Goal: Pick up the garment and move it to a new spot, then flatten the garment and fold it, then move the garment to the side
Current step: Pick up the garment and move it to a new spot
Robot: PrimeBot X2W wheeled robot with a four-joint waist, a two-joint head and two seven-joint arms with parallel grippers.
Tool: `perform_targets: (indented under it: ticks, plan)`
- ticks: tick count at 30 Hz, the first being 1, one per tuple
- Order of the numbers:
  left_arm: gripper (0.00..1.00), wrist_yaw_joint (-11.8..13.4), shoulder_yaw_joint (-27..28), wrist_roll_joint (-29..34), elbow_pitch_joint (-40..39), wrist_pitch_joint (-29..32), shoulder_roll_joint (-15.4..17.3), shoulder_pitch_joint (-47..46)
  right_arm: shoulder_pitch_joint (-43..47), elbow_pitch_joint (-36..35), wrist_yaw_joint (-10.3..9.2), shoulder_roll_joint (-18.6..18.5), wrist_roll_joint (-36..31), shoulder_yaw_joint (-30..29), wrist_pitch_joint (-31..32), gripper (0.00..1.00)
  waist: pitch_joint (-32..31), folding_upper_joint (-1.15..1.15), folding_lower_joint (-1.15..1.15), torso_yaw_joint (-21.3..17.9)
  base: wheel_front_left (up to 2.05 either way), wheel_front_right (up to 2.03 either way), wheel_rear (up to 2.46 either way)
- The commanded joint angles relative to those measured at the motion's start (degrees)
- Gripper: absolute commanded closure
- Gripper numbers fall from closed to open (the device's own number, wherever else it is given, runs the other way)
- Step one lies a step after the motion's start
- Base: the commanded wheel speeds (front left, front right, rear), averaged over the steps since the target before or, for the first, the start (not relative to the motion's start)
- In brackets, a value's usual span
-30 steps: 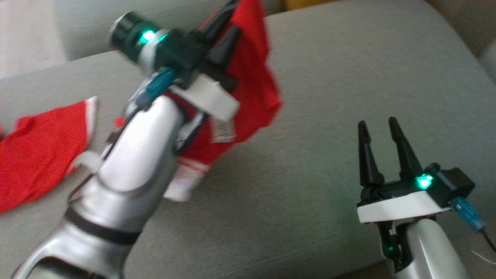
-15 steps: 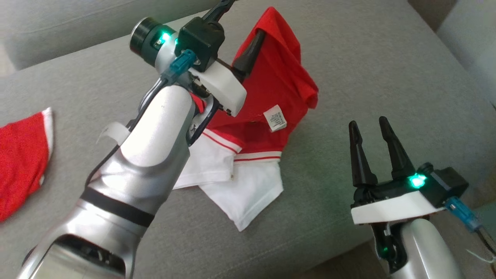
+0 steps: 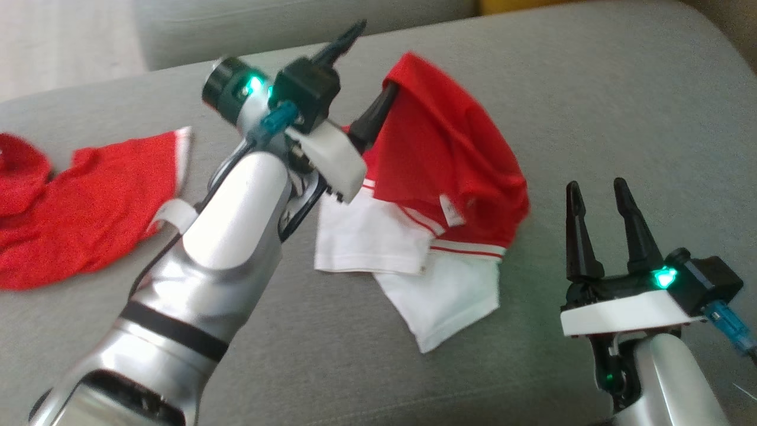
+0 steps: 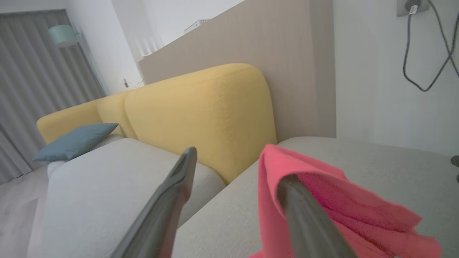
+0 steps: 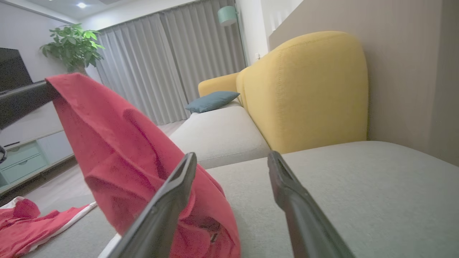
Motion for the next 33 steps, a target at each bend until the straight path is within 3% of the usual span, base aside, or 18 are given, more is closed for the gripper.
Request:
perform_targets:
  ticks: [1,9,11,15,20,27,30,33]
  plan:
    - [0.0,-0.2,1.4,-1.0,-1.2,-0.3,1.9,-1.4,-1.3,-1.6,0.43,-0.3,-0.3,1.2,-0.6,0.0,-1.9,0.0,0.0,3.5,0.0,0.0,0.0]
    - [0.0,-0.8,-8.8,-6.1,-0.9,3.1,3.1,0.9,-0.6,-1.1,0.43,-0.3,-0.2,1.4,-0.6,0.0,-4.1,0.0,0.0,7.1,0.0,0.0,0.0]
    - [0.0,-0.8,-14.4,-11.7,-2.8,5.9,4.4,1.1,-0.7,-1.1,0.43,-0.3,0.1,1.6,-0.6,0.0,-4.5,0.0,0.0,7.0,0.0,0.0,0.0]
    - [0.0,-0.8,-24.7,-24.1,-9.5,11.9,9.9,-0.4,-0.7,-0.8,0.43,-0.3,0.7,2.1,-0.6,0.0,-5.2,0.0,0.0,6.6,0.0,0.0,0.0]
    - [0.0,-0.8,-32.0,-36.0,-17.9,16.6,16.8,-3.3,-0.2,-0.7,0.43,-0.3,0.9,1.6,-0.6,0.0,-6.1,0.0,0.0,7.1,0.0,0.0,0.0]
    - [0.0,-0.8,-35.0,-38.0,-24.6,19.2,23.5,-5.8,0.0,-1.1,0.43,-0.3,0.8,0.7,-0.6,0.0,-6.8,0.0,0.0,9.4,0.0,0.0,0.0]
    - [0.0,-0.7,-34.5,-37.2,-23.3,15.4,25.6,-5.1,0.6,-1.2,0.43,-0.3,0.7,0.1,-0.6,0.0,-7.5,0.0,0.0,10.5,0.0,0.0,0.0]
    - [0.0,2.8,-32.3,-36.1,-22.1,9.5,27.3,-3.1,1.5,-1.4,0.43,-0.3,0.5,-0.4,-0.6,0.0,-8.2,0.0,0.0,11.6,0.0,0.0,0.0]
